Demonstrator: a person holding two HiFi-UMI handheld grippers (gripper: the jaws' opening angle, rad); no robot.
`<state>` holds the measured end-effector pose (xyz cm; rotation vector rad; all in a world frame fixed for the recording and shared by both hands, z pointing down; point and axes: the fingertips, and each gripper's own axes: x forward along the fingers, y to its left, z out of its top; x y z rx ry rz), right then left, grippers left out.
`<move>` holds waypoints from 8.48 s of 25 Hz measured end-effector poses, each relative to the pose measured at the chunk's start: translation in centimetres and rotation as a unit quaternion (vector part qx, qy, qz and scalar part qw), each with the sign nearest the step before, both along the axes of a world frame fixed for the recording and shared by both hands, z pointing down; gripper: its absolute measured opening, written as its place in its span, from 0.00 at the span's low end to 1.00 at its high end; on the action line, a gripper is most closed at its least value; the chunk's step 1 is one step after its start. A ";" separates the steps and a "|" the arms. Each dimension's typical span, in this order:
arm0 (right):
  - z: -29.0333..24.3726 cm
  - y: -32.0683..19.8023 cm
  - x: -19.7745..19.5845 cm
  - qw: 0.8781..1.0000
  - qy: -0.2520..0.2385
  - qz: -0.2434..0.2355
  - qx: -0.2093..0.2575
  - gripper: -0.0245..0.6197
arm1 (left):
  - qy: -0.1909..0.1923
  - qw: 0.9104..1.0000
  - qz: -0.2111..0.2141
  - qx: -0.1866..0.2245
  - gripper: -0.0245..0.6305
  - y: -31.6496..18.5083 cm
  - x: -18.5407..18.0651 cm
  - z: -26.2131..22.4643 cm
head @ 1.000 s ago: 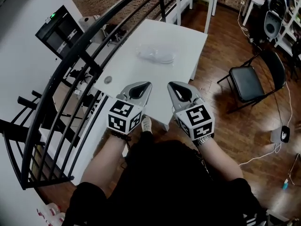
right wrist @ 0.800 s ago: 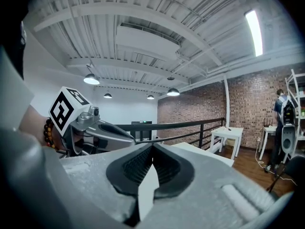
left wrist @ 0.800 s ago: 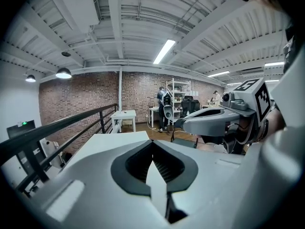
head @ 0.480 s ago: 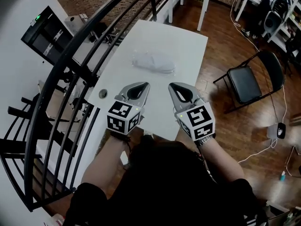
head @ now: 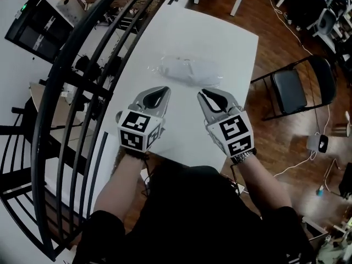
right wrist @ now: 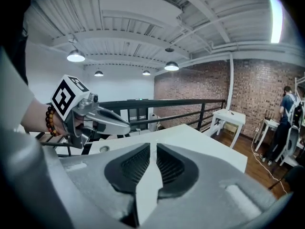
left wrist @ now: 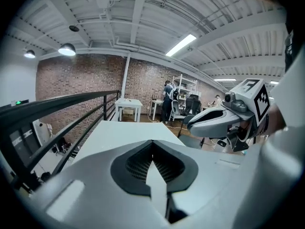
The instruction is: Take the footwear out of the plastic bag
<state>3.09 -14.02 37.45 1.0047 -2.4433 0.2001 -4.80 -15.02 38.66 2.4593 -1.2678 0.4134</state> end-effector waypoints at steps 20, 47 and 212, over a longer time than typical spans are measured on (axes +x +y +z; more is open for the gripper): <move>15.0 -9.4 -7.5 0.975 0.174 -0.061 -0.123 0.22 | 0.000 0.995 0.022 -0.095 0.06 -7.0 -5.1 10.2; 17.7 -7.6 -7.2 0.959 0.240 -0.096 -0.116 0.05 | -0.004 0.992 0.010 -0.129 0.06 -8.5 -6.8 13.1; 16.6 -8.0 29.4 0.852 -0.148 0.442 -0.240 0.03 | 0.509 0.799 -0.057 -0.316 0.15 -4.0 -10.2 13.1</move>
